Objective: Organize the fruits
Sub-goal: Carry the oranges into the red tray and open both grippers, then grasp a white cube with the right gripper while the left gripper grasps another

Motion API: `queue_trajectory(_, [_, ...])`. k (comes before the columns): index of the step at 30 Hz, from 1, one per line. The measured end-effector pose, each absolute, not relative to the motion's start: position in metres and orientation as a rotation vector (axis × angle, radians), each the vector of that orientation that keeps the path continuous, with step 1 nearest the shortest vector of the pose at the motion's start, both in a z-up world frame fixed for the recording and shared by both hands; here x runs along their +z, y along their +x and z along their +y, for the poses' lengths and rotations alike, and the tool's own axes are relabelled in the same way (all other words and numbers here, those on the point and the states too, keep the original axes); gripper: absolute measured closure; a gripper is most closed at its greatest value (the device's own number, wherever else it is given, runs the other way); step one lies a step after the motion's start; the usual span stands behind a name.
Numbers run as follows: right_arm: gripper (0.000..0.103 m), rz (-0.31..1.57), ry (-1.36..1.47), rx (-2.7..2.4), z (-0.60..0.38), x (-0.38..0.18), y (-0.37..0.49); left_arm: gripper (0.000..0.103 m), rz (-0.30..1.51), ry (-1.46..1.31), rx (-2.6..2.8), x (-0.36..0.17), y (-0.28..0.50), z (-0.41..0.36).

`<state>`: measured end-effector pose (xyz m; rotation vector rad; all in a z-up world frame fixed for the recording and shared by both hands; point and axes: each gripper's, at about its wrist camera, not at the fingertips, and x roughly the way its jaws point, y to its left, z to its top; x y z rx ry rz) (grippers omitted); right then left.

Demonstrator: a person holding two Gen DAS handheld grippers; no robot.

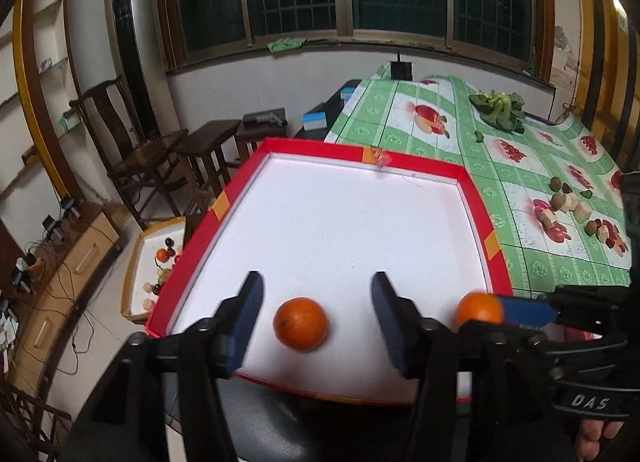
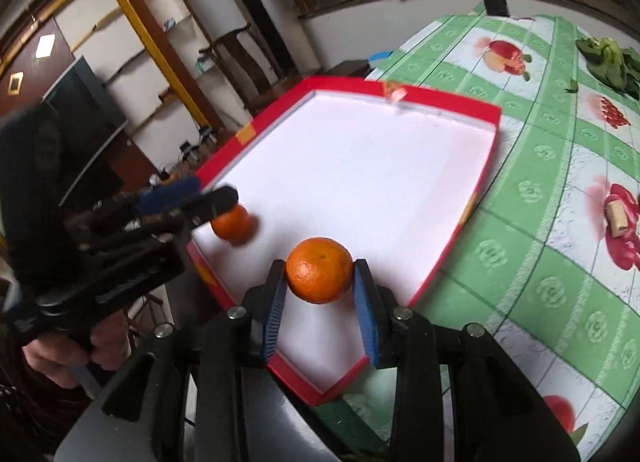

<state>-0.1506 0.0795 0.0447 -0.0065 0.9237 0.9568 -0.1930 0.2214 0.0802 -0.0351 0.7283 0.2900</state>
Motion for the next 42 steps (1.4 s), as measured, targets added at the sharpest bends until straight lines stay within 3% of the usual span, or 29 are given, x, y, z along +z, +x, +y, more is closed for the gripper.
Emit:
queue_trajectory(9, [0.042, 0.813, 0.120, 0.894, 0.026, 0.065, -0.142, 0.030, 0.636, 0.046, 0.204, 0.100, -0.202, 0.187])
queue_trajectory(28, [0.042, 0.918, 0.256, 0.524, -0.187, 0.037, -0.103, 0.030, 0.726, 0.137, -0.100, 0.086, -0.136, 0.057])
queue_trajectory(42, [0.043, 0.908, 0.112, 0.394, -0.199, 0.029, -0.043, 0.030, 0.841, 0.074, -0.129, 0.063, -0.087, 0.029])
